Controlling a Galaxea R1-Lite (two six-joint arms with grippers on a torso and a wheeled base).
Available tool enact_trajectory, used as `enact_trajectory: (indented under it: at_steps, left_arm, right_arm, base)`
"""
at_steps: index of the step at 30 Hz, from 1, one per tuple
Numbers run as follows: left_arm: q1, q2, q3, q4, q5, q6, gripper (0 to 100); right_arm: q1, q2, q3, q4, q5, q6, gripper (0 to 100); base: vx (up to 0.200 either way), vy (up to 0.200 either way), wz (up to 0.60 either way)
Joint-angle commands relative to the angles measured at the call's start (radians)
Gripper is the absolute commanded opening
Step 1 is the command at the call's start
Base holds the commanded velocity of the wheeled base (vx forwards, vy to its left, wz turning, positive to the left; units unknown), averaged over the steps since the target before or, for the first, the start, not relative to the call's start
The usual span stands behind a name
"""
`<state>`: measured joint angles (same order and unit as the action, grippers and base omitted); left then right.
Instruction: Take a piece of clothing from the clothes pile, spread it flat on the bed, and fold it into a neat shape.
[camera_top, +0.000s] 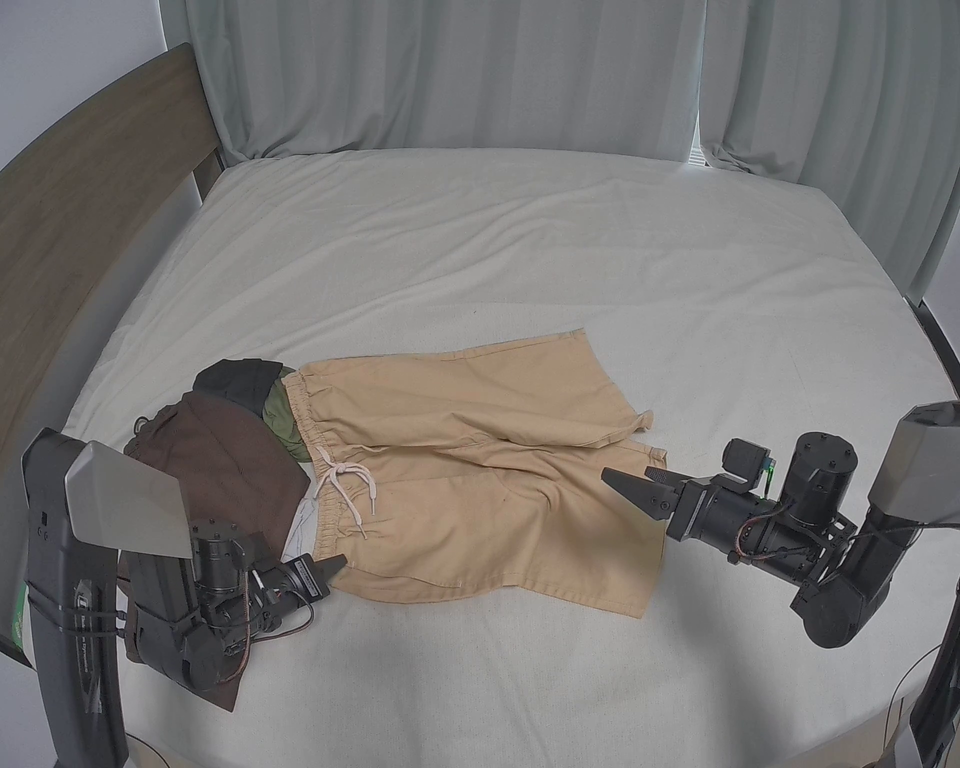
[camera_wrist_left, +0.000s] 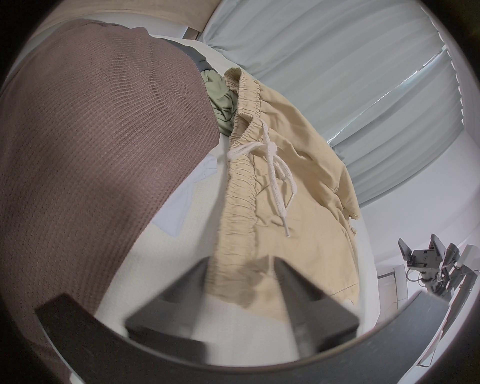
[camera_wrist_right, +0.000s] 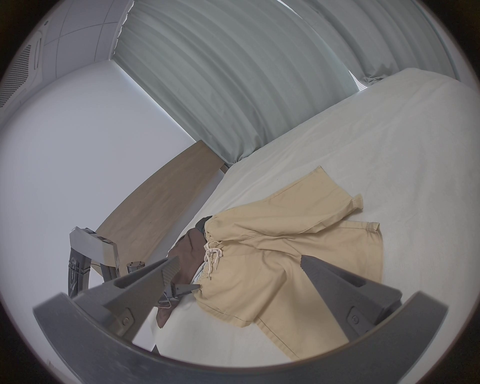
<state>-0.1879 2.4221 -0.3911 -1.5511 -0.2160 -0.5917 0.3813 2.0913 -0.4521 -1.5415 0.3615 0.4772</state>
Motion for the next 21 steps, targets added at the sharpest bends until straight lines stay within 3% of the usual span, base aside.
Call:
enact_trajectory:
  at_steps: [1,9,13,14,15,21]
  left_arm:
    - [0.001,0.002,0.006,-0.001,0.0,0.001,0]
    - [0.008,-0.012,0.008,-0.001,0.001,0.006,0]
    - [0.008,-0.026,0.008,-0.001,0.001,0.006,0]
    - [0.008,-0.029,0.008,-0.001,0.001,0.006,0]
    - [0.008,-0.031,0.008,-0.001,0.001,0.006,0]
    - [0.008,-0.029,0.008,-0.001,0.003,0.006,0]
  right_arm:
    - [-0.001,0.001,0.01,0.0,0.001,-0.003,100]
    - [-0.009,0.033,0.115,0.003,0.005,-0.017,100]
    - [-0.028,0.115,0.167,0.001,0.019,-0.118,100]
    - [-0.05,0.165,0.191,0.001,0.043,-0.198,100]
    - [-0.056,0.181,0.194,0.001,0.053,-0.22,100]
    - [-0.062,0.2,0.207,0.001,0.059,-0.215,100]
  base:
    - [0.0,0.0,0.0]
    - [0.0,0.0,0.0]
    - [0.0,0.0,0.0]
    - [0.0,0.0,0.0]
    - [0.0,0.0,0.0]
    - [0.0,0.0,0.0]
